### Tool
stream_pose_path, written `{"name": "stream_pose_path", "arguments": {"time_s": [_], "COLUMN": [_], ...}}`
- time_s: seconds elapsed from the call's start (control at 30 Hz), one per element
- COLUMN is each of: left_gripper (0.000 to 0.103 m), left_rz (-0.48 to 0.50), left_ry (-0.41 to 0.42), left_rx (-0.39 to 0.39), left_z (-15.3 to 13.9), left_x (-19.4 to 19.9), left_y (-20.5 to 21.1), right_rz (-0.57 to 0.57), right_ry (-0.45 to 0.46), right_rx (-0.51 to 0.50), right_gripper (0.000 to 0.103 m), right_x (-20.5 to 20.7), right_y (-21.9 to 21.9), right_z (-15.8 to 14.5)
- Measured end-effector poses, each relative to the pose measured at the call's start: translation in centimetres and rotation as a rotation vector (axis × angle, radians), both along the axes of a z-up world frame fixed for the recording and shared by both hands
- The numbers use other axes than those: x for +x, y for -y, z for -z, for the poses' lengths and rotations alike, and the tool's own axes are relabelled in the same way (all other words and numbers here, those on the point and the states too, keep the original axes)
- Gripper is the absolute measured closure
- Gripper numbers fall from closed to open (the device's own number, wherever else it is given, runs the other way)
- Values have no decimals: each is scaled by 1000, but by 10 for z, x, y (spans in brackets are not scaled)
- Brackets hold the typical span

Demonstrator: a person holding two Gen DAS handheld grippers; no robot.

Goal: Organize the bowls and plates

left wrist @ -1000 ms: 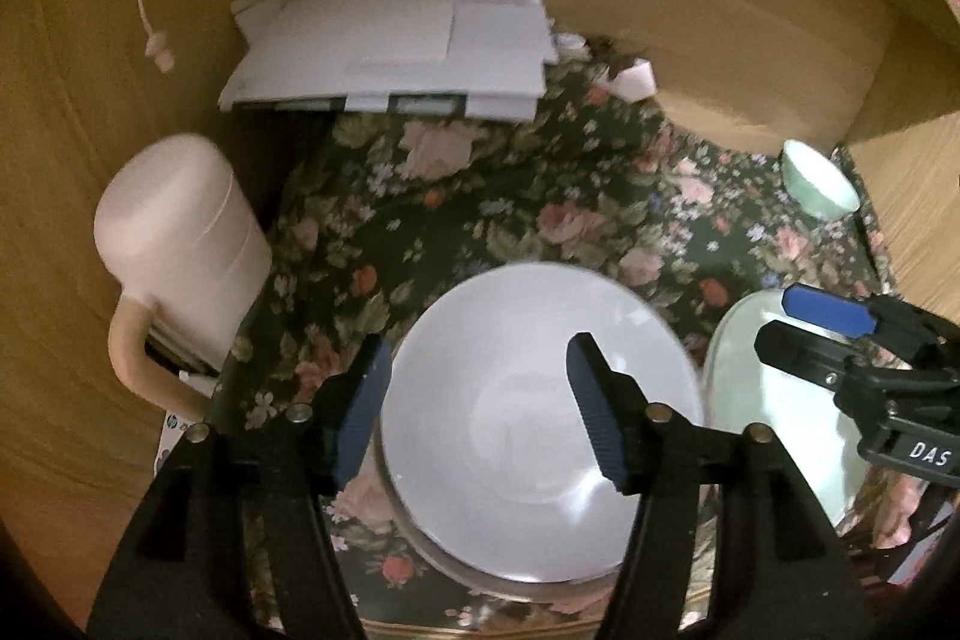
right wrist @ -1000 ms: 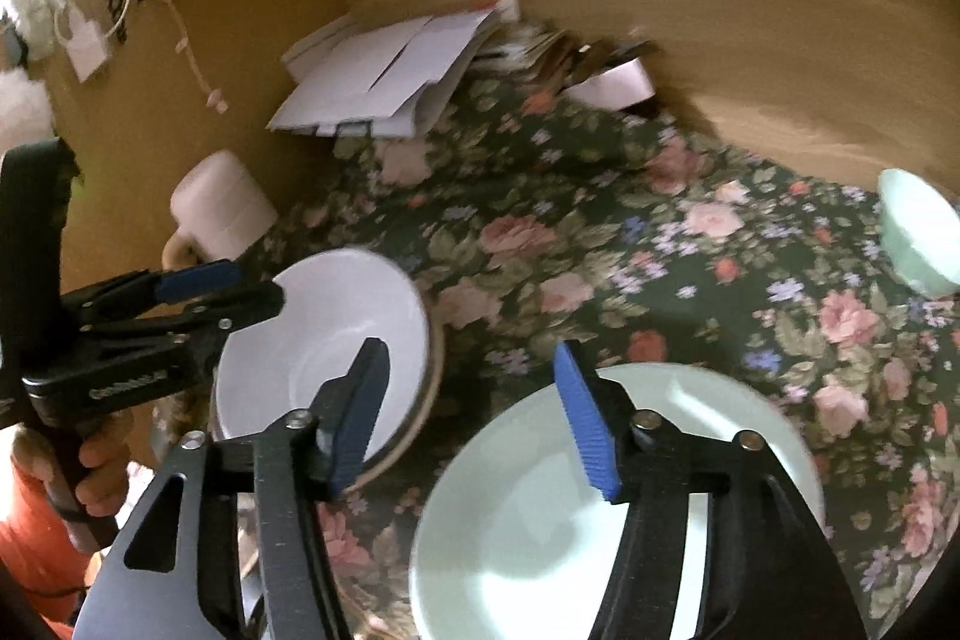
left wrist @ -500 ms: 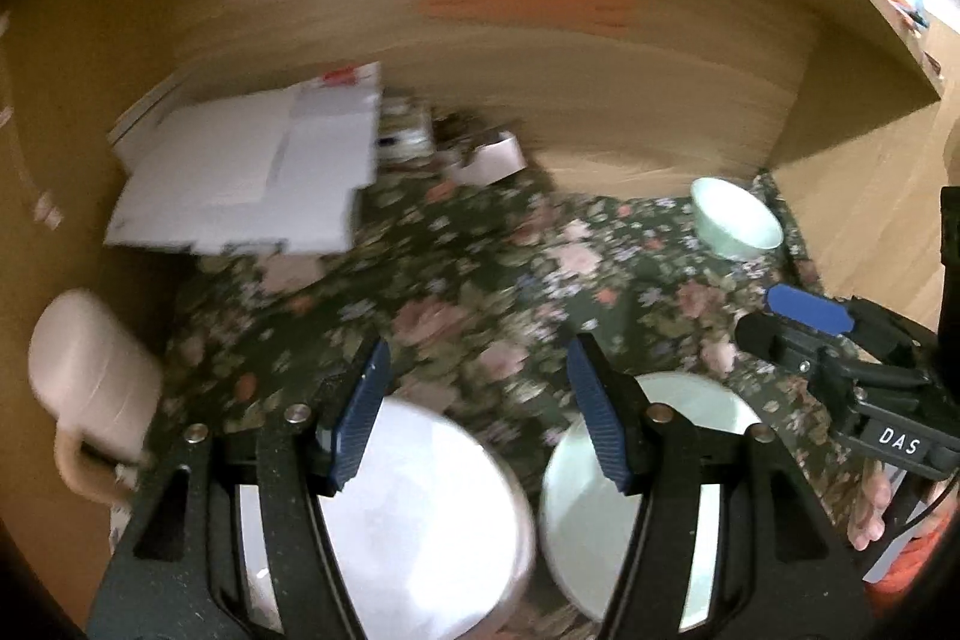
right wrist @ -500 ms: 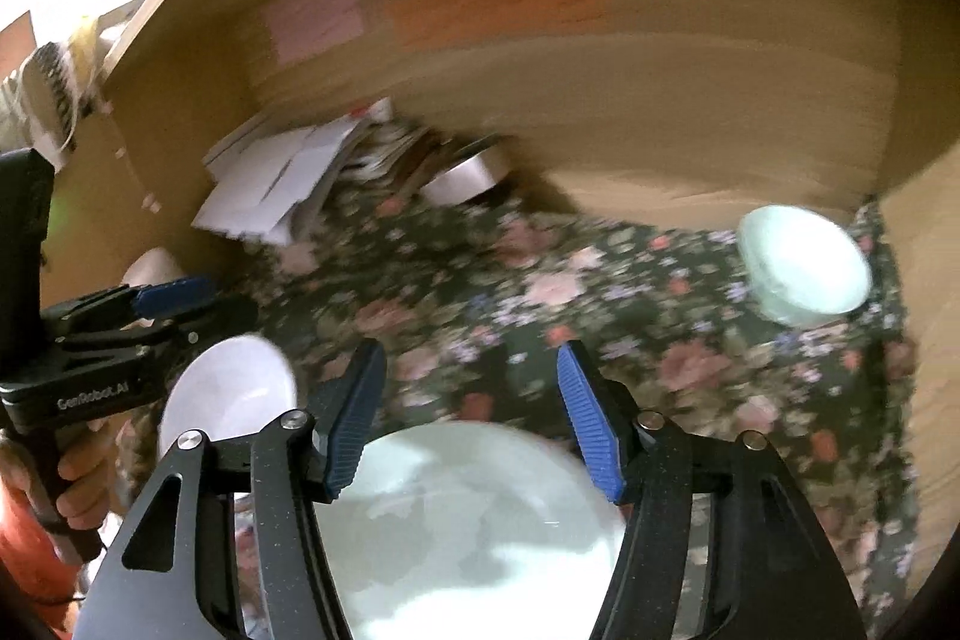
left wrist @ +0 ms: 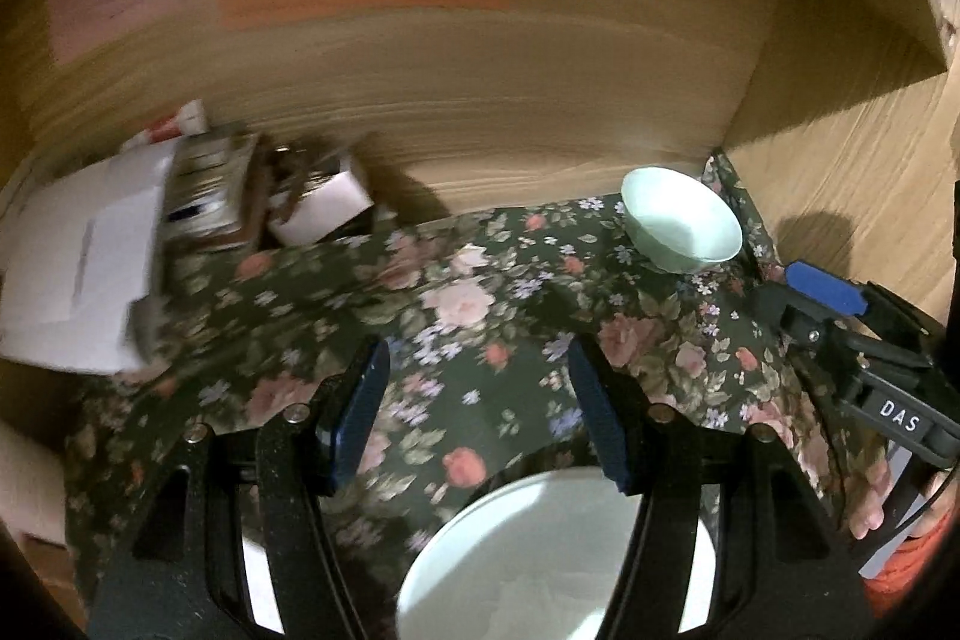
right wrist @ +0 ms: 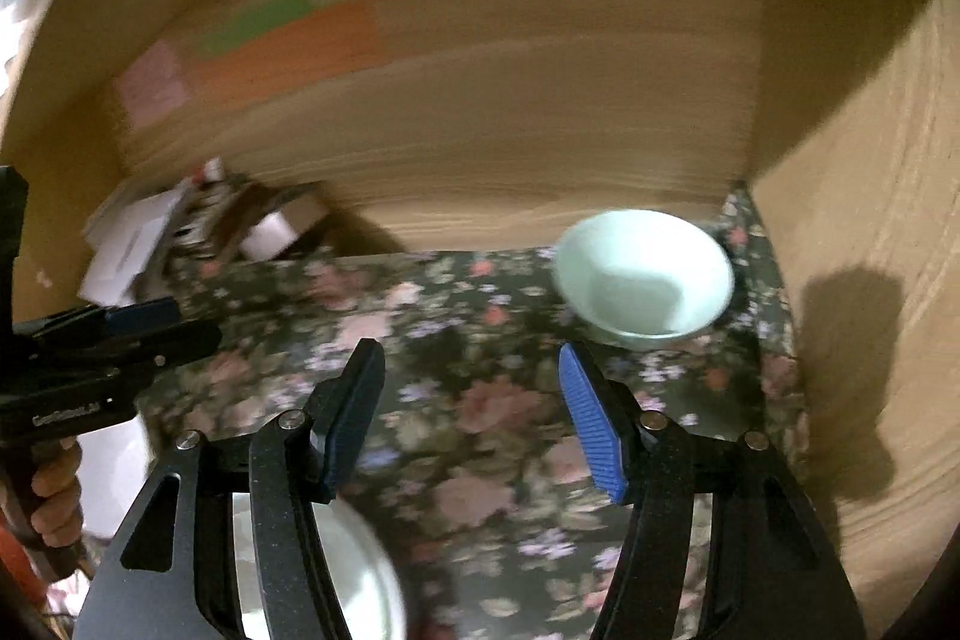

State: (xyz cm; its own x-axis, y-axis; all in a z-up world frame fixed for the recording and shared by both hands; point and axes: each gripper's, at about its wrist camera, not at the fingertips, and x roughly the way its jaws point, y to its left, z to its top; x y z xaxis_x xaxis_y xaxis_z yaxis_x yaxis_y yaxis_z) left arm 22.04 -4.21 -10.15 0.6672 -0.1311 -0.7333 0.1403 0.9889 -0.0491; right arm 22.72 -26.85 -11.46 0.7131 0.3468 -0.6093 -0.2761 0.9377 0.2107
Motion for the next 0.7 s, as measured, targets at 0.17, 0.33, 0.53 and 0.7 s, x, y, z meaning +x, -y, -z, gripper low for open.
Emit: {"name": "stream_pose_path", "arguments": {"time_s": [0.17, 0.33, 0.53, 0.7], "left_gripper": [41, 41, 41, 41], "left_rz": [27, 44, 73, 91], "left_ry": [-33, -83, -110, -133], "left_rx": [22, 36, 67, 73], "left_z": [10, 24, 40, 53], "left_x": [32, 65, 94, 107], "left_y": [23, 42, 61, 69], "right_rz": [70, 140, 220, 261], "right_ry": [-47, -93, -157, -204], "right_rx": [-8, -15, 4, -16], "right_gripper": [46, 46, 46, 46], "right_x": [27, 55, 85, 107], "right_y": [23, 45, 72, 83], "right_z": [16, 33, 54, 72]}}
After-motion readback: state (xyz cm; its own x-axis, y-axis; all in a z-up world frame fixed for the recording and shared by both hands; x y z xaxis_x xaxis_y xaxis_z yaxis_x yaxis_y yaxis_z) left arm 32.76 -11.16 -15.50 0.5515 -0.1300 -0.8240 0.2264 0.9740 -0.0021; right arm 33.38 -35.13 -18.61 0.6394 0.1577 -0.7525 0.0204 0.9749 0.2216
